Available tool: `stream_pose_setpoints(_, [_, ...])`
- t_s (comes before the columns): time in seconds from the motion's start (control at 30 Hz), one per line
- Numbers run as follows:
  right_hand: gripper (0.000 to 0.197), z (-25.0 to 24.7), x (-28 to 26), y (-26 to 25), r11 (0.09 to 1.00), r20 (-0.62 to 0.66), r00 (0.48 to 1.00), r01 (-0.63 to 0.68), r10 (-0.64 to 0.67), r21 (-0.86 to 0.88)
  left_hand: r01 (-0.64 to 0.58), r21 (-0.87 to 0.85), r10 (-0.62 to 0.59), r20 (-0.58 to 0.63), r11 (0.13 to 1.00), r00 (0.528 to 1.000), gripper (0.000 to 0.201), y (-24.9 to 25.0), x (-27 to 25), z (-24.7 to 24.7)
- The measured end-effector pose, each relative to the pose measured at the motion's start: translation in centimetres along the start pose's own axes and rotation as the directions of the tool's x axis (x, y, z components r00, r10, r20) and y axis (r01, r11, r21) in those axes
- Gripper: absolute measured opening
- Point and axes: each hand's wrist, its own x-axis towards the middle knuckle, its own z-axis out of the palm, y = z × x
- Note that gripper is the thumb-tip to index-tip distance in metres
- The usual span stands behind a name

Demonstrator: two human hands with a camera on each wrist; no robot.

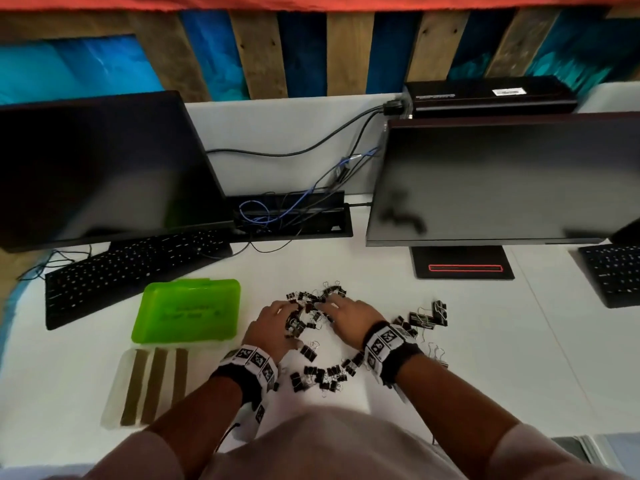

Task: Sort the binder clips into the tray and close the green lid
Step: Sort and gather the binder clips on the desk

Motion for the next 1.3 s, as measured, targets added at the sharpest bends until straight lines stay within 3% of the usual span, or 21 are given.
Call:
stream_pose_setpoints(0.1, [0.043,0.3,1.8,-1.0,1.000,0.071,0.997,0.015,-0.016,0.008,0.041,-0.108,-0.024,0.147,0.993,0.989,0.101,-1.1,-0.3,0.3])
stream_pose_setpoints(0.2, [0.037,0.4,2.0,-1.5,1.000,0.055,0.998,-0.007,0.007,-0.008,0.023,-0.149,0.012,0.232,0.989,0.973,0.111,-1.7,-0.3,0.6])
stream_pose_setpoints(0.37, [0.022,-0.9,1.0,-1.0,0.984,-0.138,0.989,-0.029,0.054,0.173,0.013,-0.164,0.017,0.180,0.986,0.984,0.092,-1.5,-0.1,0.7])
stream_pose_setpoints(0.5, [0.024,-3.3,-1.6,1.6,0.929,-0.351,0.903,-0.117,0.247,0.350,-0.015,-0.151,0.038,0.145,0.988,0.989,0.082,-1.5,0.0,1.0])
stream_pose_setpoints(0.57, [0.027,-3.7,-3.5,3.8,0.926,-0.334,0.889,-0.207,0.313,0.316,-0.021,-0.161,0.044,0.141,0.987,0.989,0.080,-1.3,0.0,1.1])
stream_pose_setpoints(0.67, [0.031,-2.9,-6.3,6.4,0.912,-0.164,0.904,-0.365,0.395,0.188,-0.036,-0.162,0.063,0.160,0.986,0.985,0.081,-0.9,0.1,1.1])
stream_pose_setpoints(0.77, [0.029,-1.1,-7.7,7.9,0.915,-0.086,0.912,-0.392,0.400,0.099,-0.052,-0.163,0.083,0.186,0.985,0.979,0.083,-0.6,0.1,1.1])
stream_pose_setpoints(0.9, [0.030,-0.4,-7.8,8.5,0.880,-0.060,0.878,-0.471,0.474,0.063,-0.077,-0.155,0.101,0.150,0.985,0.984,0.083,-0.9,-1.0,0.9])
stream_pose_setpoints(0.97, [0.039,-0.3,-7.6,8.3,0.867,-0.134,0.858,-0.496,0.497,0.039,-0.136,-0.095,0.146,0.112,0.986,0.983,0.079,-1.3,-1.7,0.7])
stream_pose_setpoints(1.07, [0.043,0.3,-6.6,6.8,0.943,-0.215,0.919,-0.330,0.330,0.038,-0.340,0.062,0.329,0.142,0.938,0.934,0.069,-1.1,-2.8,0.6])
stream_pose_setpoints(1.17, [0.046,1.0,-6.2,4.5,0.997,-0.021,0.999,-0.046,0.047,0.057,-0.476,0.237,0.434,0.209,0.847,0.876,0.061,0.0,-3.3,0.8])
stream_pose_setpoints(1.23, [0.048,1.2,-6.4,3.2,0.996,0.108,0.993,0.042,-0.050,0.075,-0.490,0.273,0.440,0.226,0.828,0.869,0.060,0.6,-3.3,1.0])
stream_pose_setpoints(1.3, [0.043,1.6,-6.6,2.5,0.993,0.193,0.979,0.050,-0.070,0.107,-0.488,0.258,0.434,0.240,0.834,0.868,0.061,0.9,-3.3,1.2])
